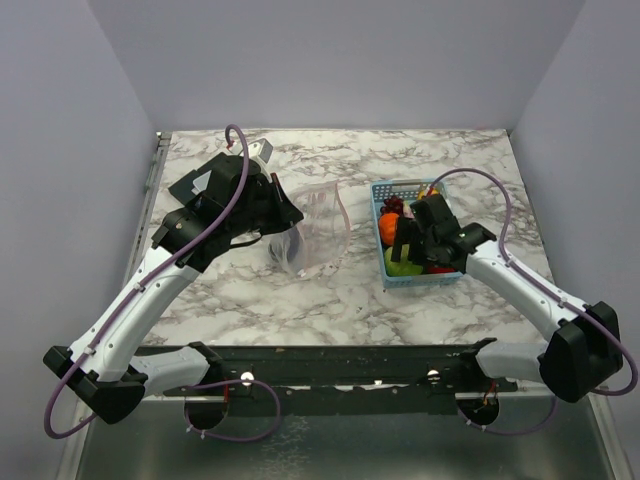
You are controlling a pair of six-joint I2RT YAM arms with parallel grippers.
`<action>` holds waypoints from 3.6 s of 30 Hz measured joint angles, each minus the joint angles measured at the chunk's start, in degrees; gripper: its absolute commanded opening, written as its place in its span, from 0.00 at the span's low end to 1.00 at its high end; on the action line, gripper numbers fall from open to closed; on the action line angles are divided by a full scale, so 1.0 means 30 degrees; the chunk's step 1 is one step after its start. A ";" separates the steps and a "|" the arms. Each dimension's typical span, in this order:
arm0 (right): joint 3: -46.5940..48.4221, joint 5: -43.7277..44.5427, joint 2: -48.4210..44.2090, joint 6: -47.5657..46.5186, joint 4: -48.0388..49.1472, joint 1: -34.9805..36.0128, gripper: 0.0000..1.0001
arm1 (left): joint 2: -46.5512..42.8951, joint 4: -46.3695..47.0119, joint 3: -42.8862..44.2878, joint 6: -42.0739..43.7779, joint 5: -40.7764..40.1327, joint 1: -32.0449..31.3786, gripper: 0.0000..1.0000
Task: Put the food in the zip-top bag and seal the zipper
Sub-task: Pick up the fake vegetable from the bin, then place the fake vegetable in the zipper food storage bag.
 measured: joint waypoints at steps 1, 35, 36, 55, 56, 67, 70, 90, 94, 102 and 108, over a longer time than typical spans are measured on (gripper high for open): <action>-0.0146 -0.0073 0.0087 0.0022 0.0087 -0.0131 0.99 | 0.0000 -0.0015 0.0000 0.0029 0.0000 0.0000 0.00; 0.0197 -0.1137 -0.0284 -0.0291 0.0845 -0.1428 0.11 | 0.0138 -0.0262 0.0262 0.0401 -0.0058 0.0000 0.00; 0.0401 -0.1115 -0.0437 -0.0321 0.0736 -0.1435 0.11 | 0.0153 -0.0262 0.0262 0.0408 -0.0066 0.0000 0.00; 0.4889 -0.5625 -0.3577 -0.2259 -0.0437 -0.1450 0.08 | 0.0313 -0.0255 0.0262 0.0466 -0.0066 0.0000 0.00; 0.5384 -0.6229 -0.3708 -0.2390 -0.0437 -0.1450 0.08 | 0.0342 -0.0248 0.0262 0.0466 -0.0066 0.0000 0.00; 0.9282 -1.3886 -0.3657 -0.3169 0.0138 -0.1443 0.05 | 0.0546 -0.0240 0.0262 0.0481 -0.0073 0.0000 0.00; 0.9712 -1.5118 -0.3162 -0.3177 0.0226 -0.1406 0.04 | 0.0663 -0.0233 0.0262 0.0539 -0.0073 0.0000 0.00; 1.2437 -1.3464 0.0969 -0.4175 -0.0248 0.2688 0.03 | 0.2834 -0.0219 0.1909 0.1188 -0.0073 0.0022 0.00; 1.3070 -1.1897 0.2142 -0.4488 -0.0619 0.2914 0.03 | 0.3271 -0.0233 0.2193 0.1406 -0.0073 0.0160 0.00; 1.3610 -0.9173 0.3861 -0.4758 -0.1260 0.2951 0.03 | 0.3912 -0.0233 0.2521 0.1982 0.0015 0.0911 0.00; 1.4258 -0.7847 0.5355 -0.4728 -0.1275 0.2951 0.03 | 0.4568 -0.0226 0.2827 0.2470 0.0313 0.1530 0.00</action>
